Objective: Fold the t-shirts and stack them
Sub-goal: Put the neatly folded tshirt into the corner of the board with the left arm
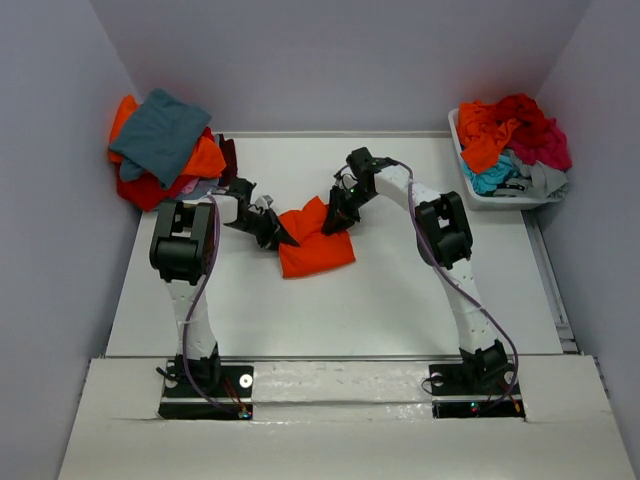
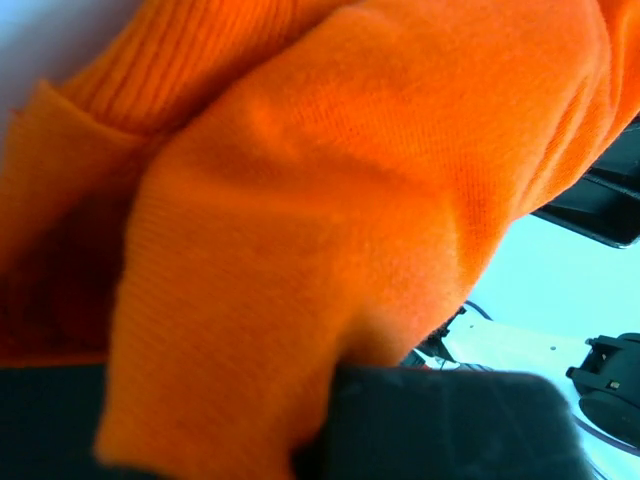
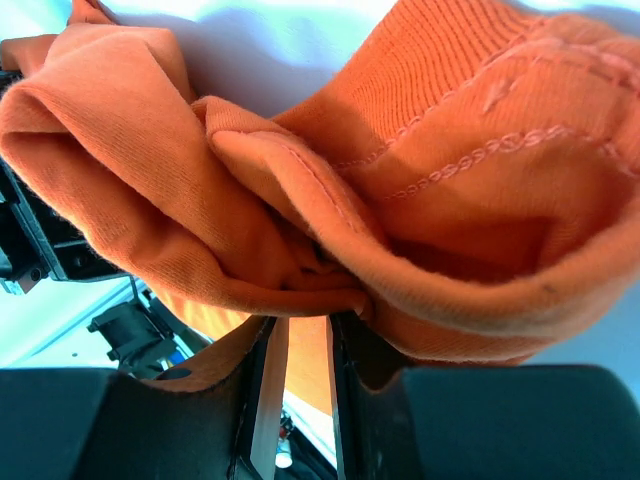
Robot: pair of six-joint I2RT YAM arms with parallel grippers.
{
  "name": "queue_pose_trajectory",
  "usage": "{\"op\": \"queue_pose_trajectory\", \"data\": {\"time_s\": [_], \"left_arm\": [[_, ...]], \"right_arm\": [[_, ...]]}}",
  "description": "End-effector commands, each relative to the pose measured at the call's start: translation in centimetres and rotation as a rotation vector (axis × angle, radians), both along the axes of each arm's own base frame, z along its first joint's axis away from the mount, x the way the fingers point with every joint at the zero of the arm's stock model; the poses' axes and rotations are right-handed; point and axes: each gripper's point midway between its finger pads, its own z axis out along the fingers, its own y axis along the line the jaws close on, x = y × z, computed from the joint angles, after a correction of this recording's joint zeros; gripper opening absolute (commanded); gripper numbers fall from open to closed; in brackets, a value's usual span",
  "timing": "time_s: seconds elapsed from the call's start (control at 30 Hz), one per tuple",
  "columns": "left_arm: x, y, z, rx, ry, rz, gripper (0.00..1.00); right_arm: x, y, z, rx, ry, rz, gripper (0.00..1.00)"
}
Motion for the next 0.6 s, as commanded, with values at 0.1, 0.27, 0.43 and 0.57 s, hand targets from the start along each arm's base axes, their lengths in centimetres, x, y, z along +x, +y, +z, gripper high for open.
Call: {"op": "queue_pose_trajectory", "data": {"time_s": [0.1,0.27,0.43,0.57], "left_arm": [[-1.4,1.9,-4.3,0.209,0.007,-0.056,0.06],[2.1,3.3,-2.6,0.356,-0.139,-0.076,0.06],[5.1,3.3,-0.8,0.421,-0.262,-0.093,0.06],[7.8,2.9,2.1,0.462,-0.386,-0.092,0.06]], "right_arm": [[0.4,-0.5,-0.6,-0.067,-0.064,-0.002,0.28],[3.1,-3.9,5.3,-0.237,-0.338,-0.121,0.49],[3.8,-6.1,10.2,-0.281,-0.450,-0.200,0.59],[4.0,-8.5,12.3,-0.275,-0.467,-0.278,0.59]]}}
